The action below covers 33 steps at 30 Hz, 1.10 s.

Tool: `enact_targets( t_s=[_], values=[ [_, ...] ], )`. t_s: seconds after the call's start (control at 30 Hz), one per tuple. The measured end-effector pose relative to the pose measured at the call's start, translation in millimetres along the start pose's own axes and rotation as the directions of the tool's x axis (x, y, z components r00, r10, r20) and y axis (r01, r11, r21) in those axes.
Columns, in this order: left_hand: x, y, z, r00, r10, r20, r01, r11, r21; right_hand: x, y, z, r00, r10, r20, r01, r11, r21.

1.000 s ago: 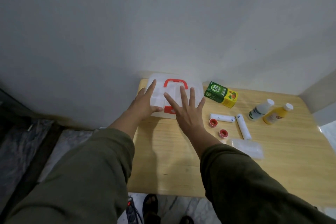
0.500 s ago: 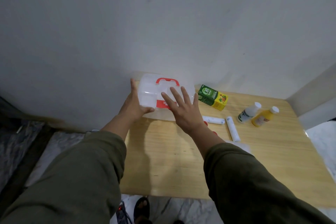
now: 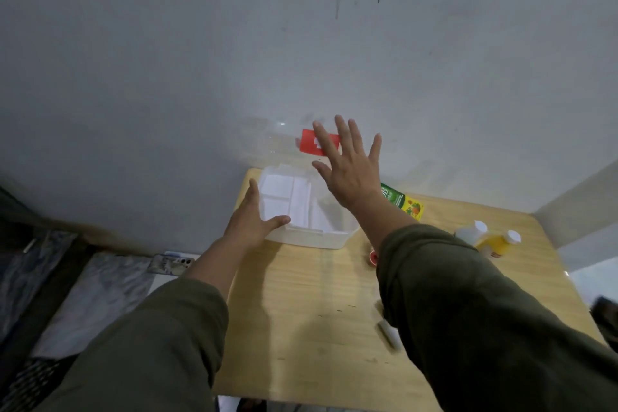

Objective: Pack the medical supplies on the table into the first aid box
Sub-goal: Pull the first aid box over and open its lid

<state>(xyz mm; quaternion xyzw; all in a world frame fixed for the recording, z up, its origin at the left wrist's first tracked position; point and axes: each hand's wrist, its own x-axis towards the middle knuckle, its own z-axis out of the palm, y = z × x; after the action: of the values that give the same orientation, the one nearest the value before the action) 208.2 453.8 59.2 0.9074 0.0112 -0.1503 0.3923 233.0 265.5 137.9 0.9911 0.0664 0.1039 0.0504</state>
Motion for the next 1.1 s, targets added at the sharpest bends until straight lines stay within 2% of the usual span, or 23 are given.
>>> enact_targets(
  t_s=[0.23,0.4,0.6,0.87,1.1],
  values=[
    [1.0,2.6,0.4,0.999,-0.026,0.020,0.024,0.998,0.060,38.0,-11.9,-1.8,0.988,0.150,0.024,-0.150,0.989,0.018],
    [-0.4,3.3,-0.9,0.999,-0.032,0.023,0.030,0.997,0.068,46.9,-2.5,5.8,0.997,0.070,0.037,-0.071,0.996,0.048],
    [-1.4,3.2,-0.5,1.000,-0.026,0.015,0.025,0.999,0.047,48.2,13.4,7.7,0.997,-0.027,0.071,0.012,0.979,0.202],
    [-2.0,2.2,-0.9,1.000,-0.011,0.010,0.010,0.998,0.059,40.3,16.9,2.9,0.999,0.041,0.016,-0.042,0.995,0.088],
    [-7.9,21.4,8.2,0.989,0.007,-0.147,0.024,0.978,0.208,-1.3,45.8,-1.2,0.992,0.090,-0.084,-0.079,0.989,0.126]
  ],
)
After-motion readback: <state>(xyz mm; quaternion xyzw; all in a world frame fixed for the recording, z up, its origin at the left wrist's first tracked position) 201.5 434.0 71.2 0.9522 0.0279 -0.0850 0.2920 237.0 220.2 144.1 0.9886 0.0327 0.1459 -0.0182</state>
